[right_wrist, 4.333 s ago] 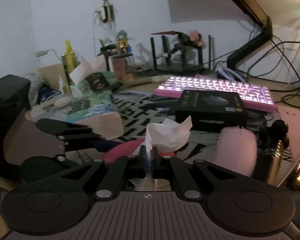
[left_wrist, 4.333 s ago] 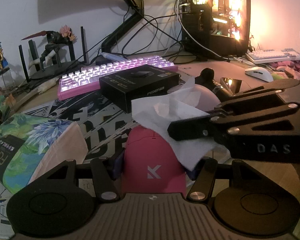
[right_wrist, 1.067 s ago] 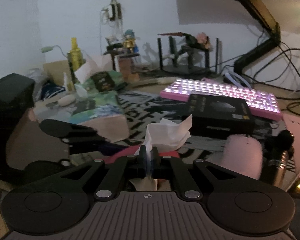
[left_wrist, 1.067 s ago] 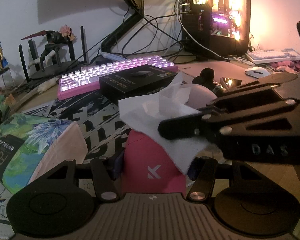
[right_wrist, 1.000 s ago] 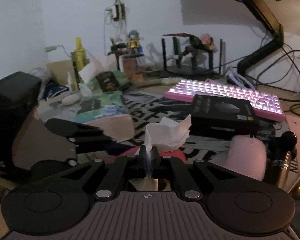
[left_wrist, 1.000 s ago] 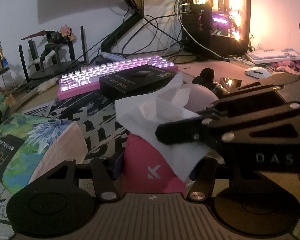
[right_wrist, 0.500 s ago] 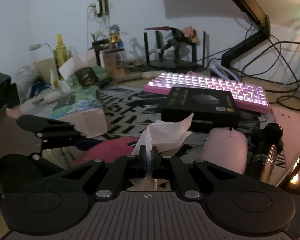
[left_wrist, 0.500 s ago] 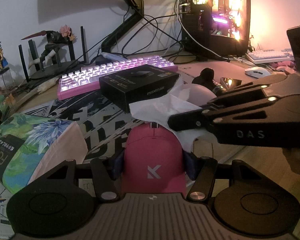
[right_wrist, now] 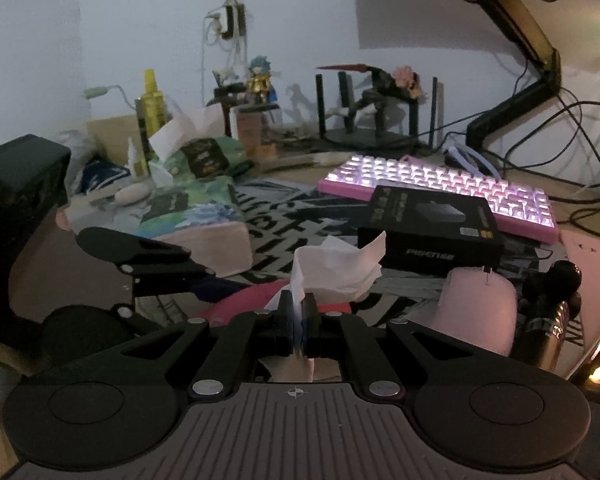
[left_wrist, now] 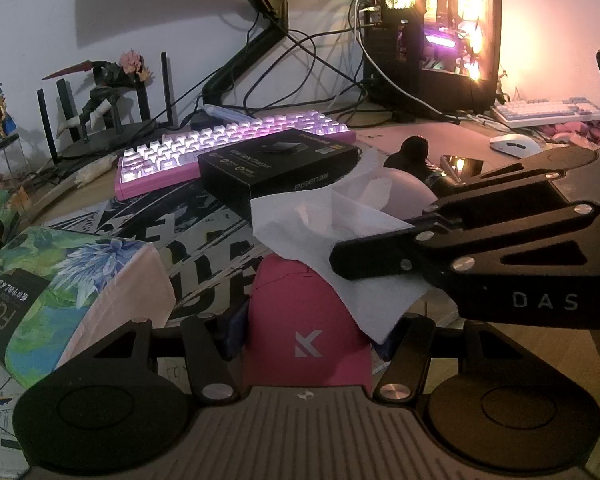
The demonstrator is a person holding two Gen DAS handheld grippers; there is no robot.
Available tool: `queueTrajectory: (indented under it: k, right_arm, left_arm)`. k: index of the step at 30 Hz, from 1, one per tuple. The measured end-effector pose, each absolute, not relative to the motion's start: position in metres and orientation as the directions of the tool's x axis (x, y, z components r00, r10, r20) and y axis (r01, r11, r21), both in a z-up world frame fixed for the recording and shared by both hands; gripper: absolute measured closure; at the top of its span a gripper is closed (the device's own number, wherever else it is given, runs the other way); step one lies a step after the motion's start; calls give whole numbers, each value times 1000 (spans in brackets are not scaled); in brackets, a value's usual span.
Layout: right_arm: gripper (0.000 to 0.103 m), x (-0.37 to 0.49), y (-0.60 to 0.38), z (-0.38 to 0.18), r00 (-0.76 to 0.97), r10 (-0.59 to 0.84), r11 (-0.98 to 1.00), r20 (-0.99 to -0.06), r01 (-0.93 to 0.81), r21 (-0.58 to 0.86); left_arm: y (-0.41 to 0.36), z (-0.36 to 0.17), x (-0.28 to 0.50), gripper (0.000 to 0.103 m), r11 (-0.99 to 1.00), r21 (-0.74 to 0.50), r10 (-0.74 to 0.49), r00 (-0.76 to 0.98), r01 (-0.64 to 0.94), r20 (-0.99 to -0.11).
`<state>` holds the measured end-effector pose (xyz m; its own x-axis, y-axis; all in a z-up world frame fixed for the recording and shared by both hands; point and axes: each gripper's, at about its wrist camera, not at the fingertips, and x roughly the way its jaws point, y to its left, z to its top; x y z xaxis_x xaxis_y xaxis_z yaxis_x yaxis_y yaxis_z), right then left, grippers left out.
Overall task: Clean container
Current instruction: 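Wipe the hot-pink mouse's top again with the left gripper's tissue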
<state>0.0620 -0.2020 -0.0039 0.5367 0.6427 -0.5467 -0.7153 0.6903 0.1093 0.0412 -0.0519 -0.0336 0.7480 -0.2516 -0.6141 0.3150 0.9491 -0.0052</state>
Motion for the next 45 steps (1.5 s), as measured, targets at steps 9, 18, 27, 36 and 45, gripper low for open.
queueTrajectory:
  k: [9, 18, 27, 36, 45]
  right_arm:
    - [98, 73, -207, -8, 552, 618, 714, -559, -693, 105]
    - [98, 71, -197, -5, 552, 626, 705, -551, -703, 96]
    - [98, 63, -195, -2, 539, 644, 683, -543, -724, 92]
    - [98, 71, -199, -7, 570, 606, 721, -555, -689, 79]
    - [98, 60, -184, -2, 554, 631, 689, -543, -722, 66]
  left_arm:
    - [-52, -34, 41, 44, 949, -5, -251, 748, 315, -614]
    - [-52, -34, 41, 44, 949, -5, -251, 748, 315, -614]
    - [-52, -34, 41, 44, 949, -4, -251, 748, 315, -614]
    - [-51, -34, 41, 44, 949, -6, -252, 748, 315, -614]
    - [-52, -34, 42, 44, 949, -7, -253, 748, 315, -614]
